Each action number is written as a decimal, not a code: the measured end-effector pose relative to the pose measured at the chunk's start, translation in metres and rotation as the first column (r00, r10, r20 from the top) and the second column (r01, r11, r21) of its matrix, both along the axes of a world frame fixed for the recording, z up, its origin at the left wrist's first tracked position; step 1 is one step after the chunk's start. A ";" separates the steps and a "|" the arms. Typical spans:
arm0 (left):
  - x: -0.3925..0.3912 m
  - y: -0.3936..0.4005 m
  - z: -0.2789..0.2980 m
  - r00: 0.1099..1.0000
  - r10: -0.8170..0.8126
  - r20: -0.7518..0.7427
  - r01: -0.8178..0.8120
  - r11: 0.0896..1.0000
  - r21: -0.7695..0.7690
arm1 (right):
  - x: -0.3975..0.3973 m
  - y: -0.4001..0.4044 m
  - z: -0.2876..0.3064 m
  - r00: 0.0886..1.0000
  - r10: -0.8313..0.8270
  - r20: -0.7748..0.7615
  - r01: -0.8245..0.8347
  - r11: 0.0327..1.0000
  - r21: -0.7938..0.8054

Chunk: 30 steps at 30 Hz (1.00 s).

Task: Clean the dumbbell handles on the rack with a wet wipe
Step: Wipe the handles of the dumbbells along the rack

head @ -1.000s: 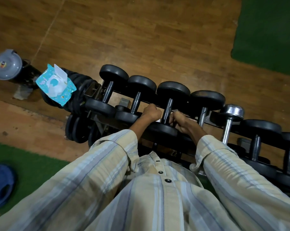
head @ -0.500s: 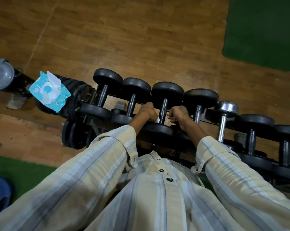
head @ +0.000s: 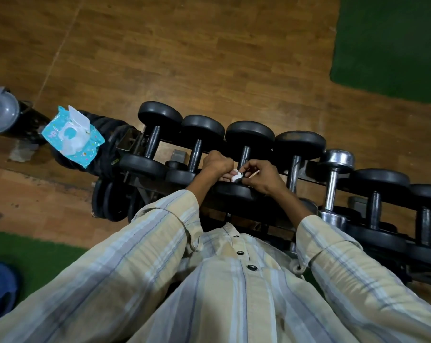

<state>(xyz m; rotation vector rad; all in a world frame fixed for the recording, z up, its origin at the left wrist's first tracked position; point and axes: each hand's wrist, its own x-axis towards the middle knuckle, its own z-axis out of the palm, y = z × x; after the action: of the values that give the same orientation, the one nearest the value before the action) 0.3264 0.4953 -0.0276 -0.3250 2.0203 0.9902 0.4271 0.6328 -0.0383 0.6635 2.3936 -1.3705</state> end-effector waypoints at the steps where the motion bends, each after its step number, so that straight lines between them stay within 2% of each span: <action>1: 0.000 0.000 0.003 1.000 0.005 0.012 -0.005 1.000 0.018 | 0.001 0.000 -0.001 1.000 0.016 -0.019 -0.016 1.000 0.023; 4: 0.002 0.000 0.005 0.999 0.027 -0.019 -0.027 0.999 0.025 | 0.000 -0.001 -0.002 0.996 0.059 -0.074 -0.049 0.990 0.130; 7: 0.002 0.003 0.004 0.995 0.056 -0.088 -0.056 0.998 -0.006 | -0.006 -0.003 -0.004 0.988 0.041 -0.150 -0.005 0.972 0.236; 10: -0.001 0.006 0.002 0.994 0.075 -0.085 -0.073 0.997 0.024 | -0.019 -0.006 -0.004 0.979 -0.064 -0.192 0.121 0.945 0.305; 13: -0.008 0.008 -0.005 0.983 0.090 -0.159 -0.092 0.996 -0.006 | -0.033 -0.007 -0.003 0.947 -0.222 -0.234 0.299 0.873 0.384; 15: -0.013 0.008 -0.014 0.979 0.105 -0.174 -0.107 0.994 -0.004 | -0.038 -0.006 -0.003 0.913 -0.313 -0.262 0.398 0.825 0.402; 17: -0.017 0.006 -0.028 0.975 0.123 -0.182 -0.126 0.992 -0.004 | -0.039 -0.007 -0.003 0.897 -0.339 -0.285 0.431 0.817 0.383; 20: -0.018 0.005 -0.045 0.973 0.133 -0.189 -0.136 0.991 -0.004 | -0.028 -0.008 -0.001 0.908 -0.315 -0.277 0.390 0.877 0.281; 24: -0.009 0.006 -0.030 0.975 0.122 -0.188 -0.127 0.992 -0.015 | 0.000 0.000 -0.004 0.987 -0.135 -0.087 0.151 0.965 0.215; 27: -0.003 0.007 -0.024 0.976 0.103 -0.192 -0.106 0.994 -0.004 | 0.013 0.007 -0.005 0.999 -0.036 0.029 0.031 0.989 0.146; 30: 0.001 0.007 -0.023 0.980 0.078 -0.183 -0.080 0.997 -0.002 | 0.011 0.008 -0.006 0.995 -0.096 -0.014 0.097 0.991 0.095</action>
<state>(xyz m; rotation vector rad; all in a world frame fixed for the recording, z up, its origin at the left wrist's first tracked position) 0.3272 0.5028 -0.0510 -0.3316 2.1926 1.0938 0.4377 0.6408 -0.0445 0.8100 2.4769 -1.3054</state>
